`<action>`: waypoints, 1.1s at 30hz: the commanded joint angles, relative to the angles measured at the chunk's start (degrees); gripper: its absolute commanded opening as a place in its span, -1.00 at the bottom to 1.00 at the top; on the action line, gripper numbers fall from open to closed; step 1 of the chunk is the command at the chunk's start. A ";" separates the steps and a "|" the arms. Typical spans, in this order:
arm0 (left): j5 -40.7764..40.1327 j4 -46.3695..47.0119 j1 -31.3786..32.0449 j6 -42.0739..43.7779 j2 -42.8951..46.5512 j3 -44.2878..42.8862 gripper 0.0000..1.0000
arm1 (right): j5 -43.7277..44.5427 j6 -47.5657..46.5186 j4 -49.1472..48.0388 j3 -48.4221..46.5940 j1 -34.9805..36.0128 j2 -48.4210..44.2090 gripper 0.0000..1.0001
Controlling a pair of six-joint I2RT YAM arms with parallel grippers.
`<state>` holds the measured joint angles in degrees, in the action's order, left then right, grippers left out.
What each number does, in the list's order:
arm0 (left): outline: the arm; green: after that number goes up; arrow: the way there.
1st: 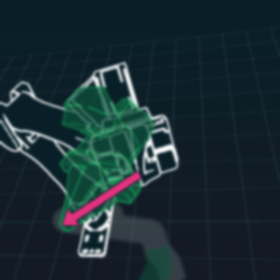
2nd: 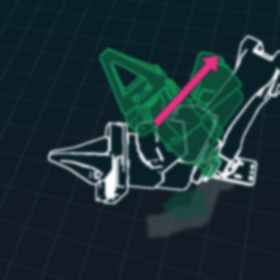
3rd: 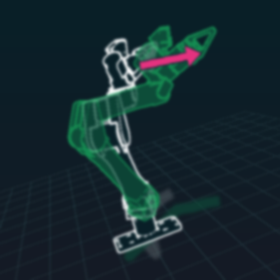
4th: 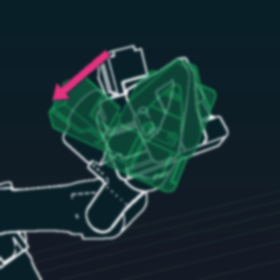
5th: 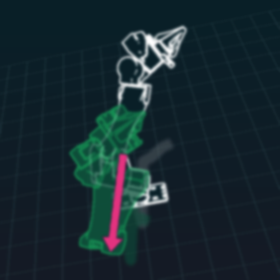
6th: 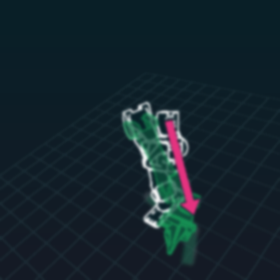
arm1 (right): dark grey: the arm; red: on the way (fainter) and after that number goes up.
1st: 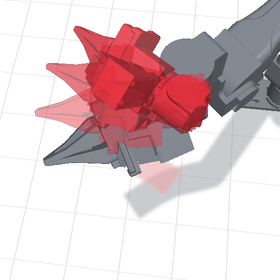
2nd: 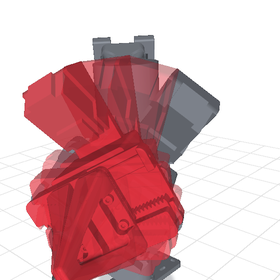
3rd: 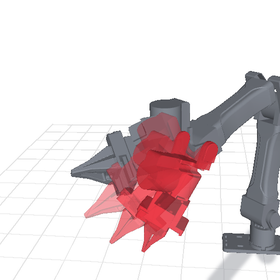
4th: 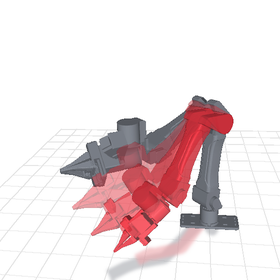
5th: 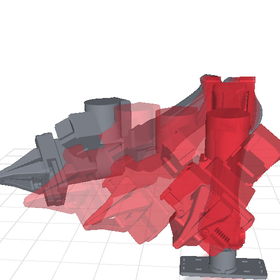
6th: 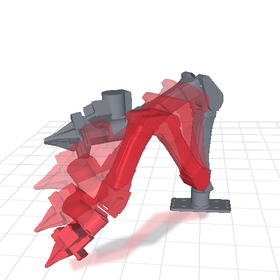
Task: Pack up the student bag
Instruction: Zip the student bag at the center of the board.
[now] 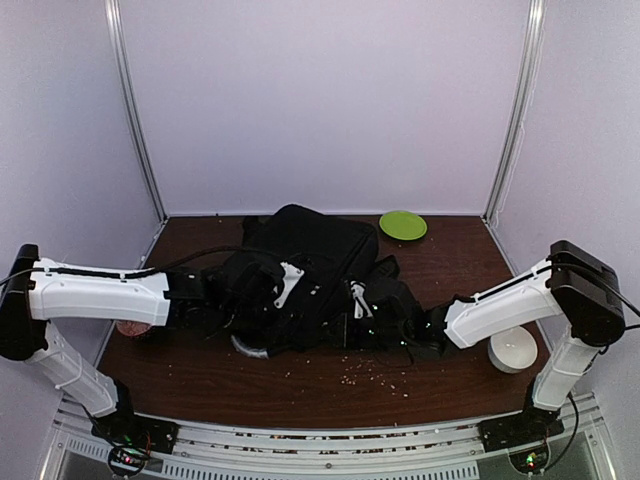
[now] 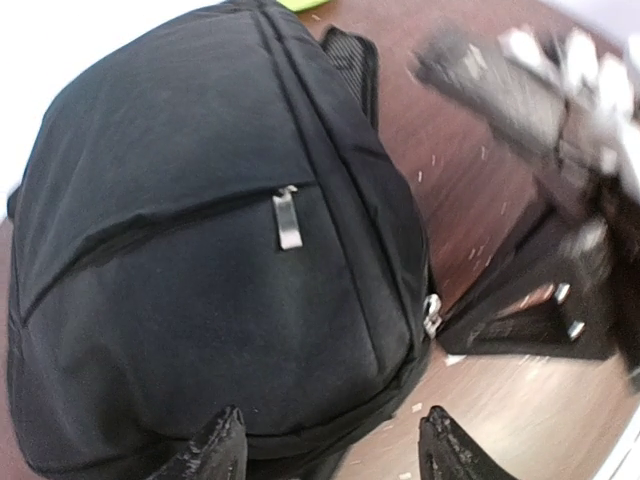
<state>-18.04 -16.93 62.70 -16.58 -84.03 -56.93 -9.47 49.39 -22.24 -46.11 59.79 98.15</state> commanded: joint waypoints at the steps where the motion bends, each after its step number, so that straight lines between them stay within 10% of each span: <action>1: 0.20 3.24 0.46 15.85 -0.97 1.53 0.19 | -2.72 0.62 -4.39 0.24 0.95 -2.46 -1.00; 16: 3.05 6.97 0.67 21.19 -9.39 -3.31 0.08 | -3.88 1.32 -4.70 0.54 0.97 -2.64 -1.00; 24: -0.11 5.03 0.67 22.06 -13.02 -6.05 -0.96 | -4.20 1.83 -5.86 1.40 0.98 -2.54 -1.00; 33: -1.05 5.45 0.67 20.31 -11.06 -3.85 -1.00 | 3.35 4.38 -7.10 7.69 -0.36 -5.68 -1.00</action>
<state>-17.69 -14.17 63.46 4.97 -96.33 -61.41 -9.69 51.79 -25.91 -41.82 59.77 96.01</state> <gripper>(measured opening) 0.032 0.006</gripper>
